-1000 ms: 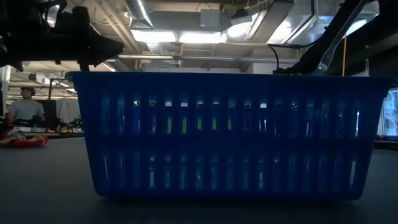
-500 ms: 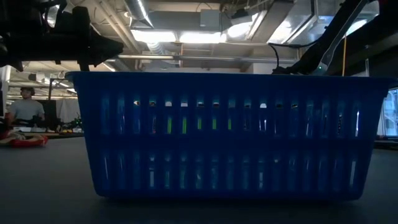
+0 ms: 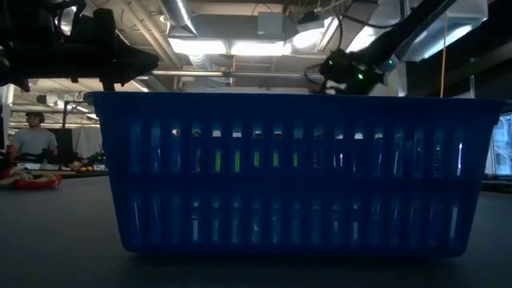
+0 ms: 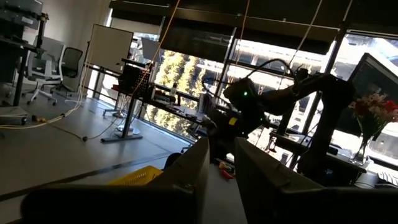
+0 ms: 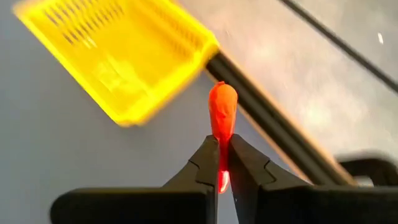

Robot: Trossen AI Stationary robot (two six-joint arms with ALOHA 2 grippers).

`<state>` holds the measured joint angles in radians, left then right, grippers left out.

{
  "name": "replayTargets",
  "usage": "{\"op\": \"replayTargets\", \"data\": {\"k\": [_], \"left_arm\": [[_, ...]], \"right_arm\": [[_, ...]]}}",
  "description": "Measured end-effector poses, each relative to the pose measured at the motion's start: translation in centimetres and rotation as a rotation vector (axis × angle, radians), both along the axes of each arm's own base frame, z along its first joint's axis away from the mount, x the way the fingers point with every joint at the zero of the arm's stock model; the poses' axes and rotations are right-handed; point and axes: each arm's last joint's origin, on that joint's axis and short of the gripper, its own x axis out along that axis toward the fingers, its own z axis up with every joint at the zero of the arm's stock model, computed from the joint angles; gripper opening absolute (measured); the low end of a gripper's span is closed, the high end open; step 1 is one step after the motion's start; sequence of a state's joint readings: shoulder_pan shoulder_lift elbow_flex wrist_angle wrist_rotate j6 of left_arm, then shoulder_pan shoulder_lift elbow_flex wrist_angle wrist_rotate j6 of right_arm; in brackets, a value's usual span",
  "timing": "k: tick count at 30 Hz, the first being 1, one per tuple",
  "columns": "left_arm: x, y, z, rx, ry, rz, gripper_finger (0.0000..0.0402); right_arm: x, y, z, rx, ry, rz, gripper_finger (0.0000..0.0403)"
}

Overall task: Sort produce into baskets
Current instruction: Put the orange chili pepper into the yellow bin

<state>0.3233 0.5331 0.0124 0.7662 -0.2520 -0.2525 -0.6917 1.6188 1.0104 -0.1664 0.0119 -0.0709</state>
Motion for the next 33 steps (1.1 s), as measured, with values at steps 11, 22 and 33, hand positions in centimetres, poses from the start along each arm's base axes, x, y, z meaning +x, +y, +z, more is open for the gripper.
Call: {"op": "replayTargets", "data": {"k": [11,22,33], "left_arm": [[0.0,0.0,0.0,0.012,0.008,0.004,0.0072],[0.0,0.0,0.0,0.001,0.001,0.002,0.0072],[0.0,0.0,0.0,-0.003,-0.002,0.003,0.0072]], "right_arm": [[3.7,0.9,2.2,-0.168,-0.243,0.111,0.0025],[5.6,0.0,-1.0,-0.133,-0.293,0.081,0.0026],[7.4,-1.0,-3.7,0.038,-0.229,0.096,0.0026]]}}
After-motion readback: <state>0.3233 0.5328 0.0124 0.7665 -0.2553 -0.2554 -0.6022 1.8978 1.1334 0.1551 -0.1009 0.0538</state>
